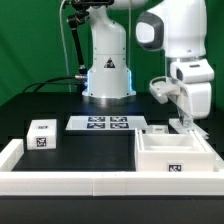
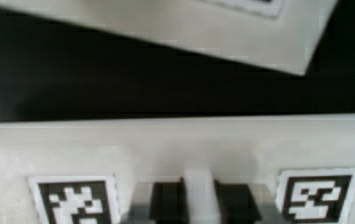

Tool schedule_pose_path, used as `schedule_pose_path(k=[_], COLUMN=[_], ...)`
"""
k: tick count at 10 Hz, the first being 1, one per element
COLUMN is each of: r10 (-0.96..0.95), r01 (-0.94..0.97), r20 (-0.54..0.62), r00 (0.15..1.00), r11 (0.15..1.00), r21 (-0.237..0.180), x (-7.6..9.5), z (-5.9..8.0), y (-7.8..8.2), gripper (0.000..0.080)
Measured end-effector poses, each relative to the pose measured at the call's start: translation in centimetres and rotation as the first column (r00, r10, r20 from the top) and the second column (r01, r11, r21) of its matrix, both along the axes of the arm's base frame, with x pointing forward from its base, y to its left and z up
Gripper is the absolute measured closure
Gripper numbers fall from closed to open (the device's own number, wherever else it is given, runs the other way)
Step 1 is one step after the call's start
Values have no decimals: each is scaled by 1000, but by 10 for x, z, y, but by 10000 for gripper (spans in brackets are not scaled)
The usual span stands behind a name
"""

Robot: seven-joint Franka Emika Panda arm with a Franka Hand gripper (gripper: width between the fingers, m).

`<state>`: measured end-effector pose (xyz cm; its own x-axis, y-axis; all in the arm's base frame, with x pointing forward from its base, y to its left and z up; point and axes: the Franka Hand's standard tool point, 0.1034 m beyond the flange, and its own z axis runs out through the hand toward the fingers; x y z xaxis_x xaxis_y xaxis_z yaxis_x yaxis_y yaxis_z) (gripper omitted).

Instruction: Assemble cabinet

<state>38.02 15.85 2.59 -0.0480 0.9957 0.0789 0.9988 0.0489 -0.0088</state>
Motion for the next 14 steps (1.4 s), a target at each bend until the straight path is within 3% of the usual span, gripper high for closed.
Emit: schedule_pose_path(k=[3, 6, 9, 14], r10=[-100, -162, -163, -170], r01=[101, 164, 165, 172], r20=[6, 43, 36, 44], r00=[995, 986, 986, 984], r11=[993, 984, 984, 984], r21=[-59, -63, -63, -43], x=[8, 27, 25, 55], z=[28, 43, 40, 36], y=[-27, -54, -53, -47], gripper=[731, 731, 731, 731])
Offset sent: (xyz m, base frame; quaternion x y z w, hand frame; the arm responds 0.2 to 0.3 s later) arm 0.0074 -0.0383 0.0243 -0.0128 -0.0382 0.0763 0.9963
